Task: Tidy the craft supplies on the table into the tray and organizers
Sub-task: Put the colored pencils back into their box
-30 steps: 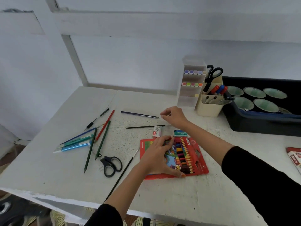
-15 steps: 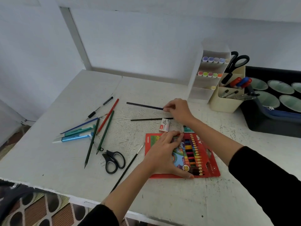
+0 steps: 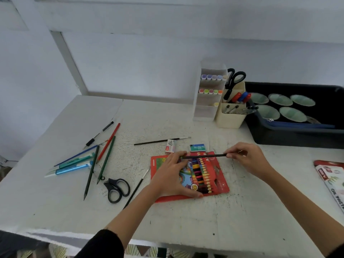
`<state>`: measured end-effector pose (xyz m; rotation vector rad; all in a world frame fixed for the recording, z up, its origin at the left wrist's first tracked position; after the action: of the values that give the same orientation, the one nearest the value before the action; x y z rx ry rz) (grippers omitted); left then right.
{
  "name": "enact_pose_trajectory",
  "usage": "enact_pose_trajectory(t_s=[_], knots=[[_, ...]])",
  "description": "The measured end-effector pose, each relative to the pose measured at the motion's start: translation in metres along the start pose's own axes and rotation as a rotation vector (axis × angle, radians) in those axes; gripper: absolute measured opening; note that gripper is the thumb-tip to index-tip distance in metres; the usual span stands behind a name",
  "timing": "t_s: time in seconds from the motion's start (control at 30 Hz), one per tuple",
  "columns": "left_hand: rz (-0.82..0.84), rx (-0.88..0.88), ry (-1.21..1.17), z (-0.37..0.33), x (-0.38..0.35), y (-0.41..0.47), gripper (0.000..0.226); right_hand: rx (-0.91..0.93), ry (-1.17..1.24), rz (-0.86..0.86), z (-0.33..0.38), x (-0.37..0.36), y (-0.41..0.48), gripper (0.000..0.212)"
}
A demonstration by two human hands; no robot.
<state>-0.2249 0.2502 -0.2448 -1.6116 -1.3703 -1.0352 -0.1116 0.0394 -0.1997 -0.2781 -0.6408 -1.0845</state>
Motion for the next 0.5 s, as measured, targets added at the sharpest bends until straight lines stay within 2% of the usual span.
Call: enact_pose_trajectory(t_s=[0.33,0.5], knots=[[0.081,-0.002,0.046,-0.005,0.003,-0.002,0.122,-0.02,-0.176,-0.072,-0.038,0.057,-0.071,0.021],[0.141,0.004,0.223,-0.011,0.004,-0.002,0.122,-0.02,-0.243,-0.12,-0.04,0.071,-0.081,0.017]])
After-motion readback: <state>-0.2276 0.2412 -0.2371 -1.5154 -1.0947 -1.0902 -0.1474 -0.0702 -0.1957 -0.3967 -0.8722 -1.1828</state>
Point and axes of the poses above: each hand's wrist, its own y-axis towards the middle knuckle, its own x-axis out of the back of the hand, z = x × y, the point moved 6 cm from there along y, towards the middle knuckle, and after that the axes turned 7 degrees about y, right-handed, at the moved point
